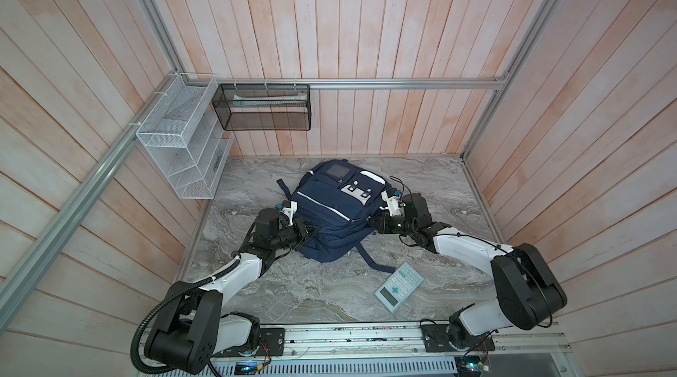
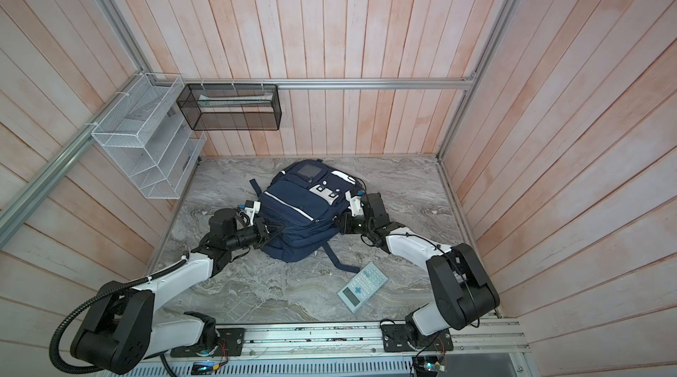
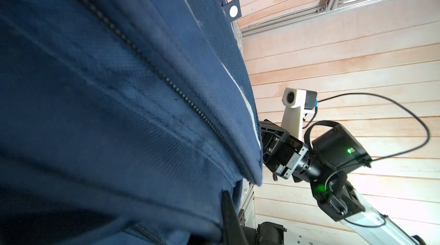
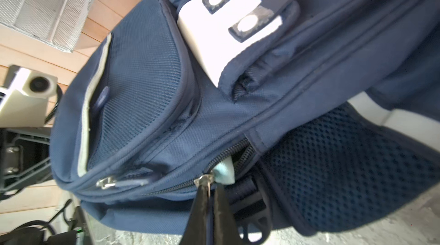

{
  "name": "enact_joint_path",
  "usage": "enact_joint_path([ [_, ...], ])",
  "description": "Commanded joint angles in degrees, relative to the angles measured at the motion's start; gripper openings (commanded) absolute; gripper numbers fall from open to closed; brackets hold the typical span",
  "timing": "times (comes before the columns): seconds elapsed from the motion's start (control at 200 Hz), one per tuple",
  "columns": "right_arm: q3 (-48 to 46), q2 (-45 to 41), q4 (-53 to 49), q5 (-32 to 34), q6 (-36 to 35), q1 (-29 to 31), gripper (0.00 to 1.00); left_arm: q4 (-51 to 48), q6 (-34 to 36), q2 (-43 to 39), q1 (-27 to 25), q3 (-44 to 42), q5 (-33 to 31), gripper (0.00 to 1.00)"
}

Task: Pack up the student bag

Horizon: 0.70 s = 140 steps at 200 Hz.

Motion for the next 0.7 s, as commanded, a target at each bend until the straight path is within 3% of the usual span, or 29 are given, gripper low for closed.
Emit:
enact_joint_path([
  [0.0,1.26,1.24,3.29,8.33,1.38,7.11,0.0,1.88,1.39,-0.29,1.48,-0.36,-1.75,0.0],
  [0.115,8.73,3.52,-0.4,11.15,-0.05,14.84,0.0,1.97,1.46,0.12,2.21,-0.32,-1.78,0.0],
  [0.24,10.15,2.53,-5.3,15.56,-0.78,14.43,0.0,-0.4,3.07,-1.13,4.05,0.02,-1.52,0.0],
  [0.405,5.9,-1.0,-14.76,27.74,1.2,6.18,0.0,-1.54,3.52,-2.57,6.24,-0.57,0.0,0.0],
  [0.555,-3.07,-3.48,-10.36,25.42,0.88,-5.26,0.0,-1.46,3.28,-2.93,6.39,-0.58,1.0,0.0],
  [0.695,-1.98,-1.29,-10.21,22.98,-1.7,-8.55,0.0,-0.72,2.62,-2.67,6.39,-0.41,2.11,0.0],
])
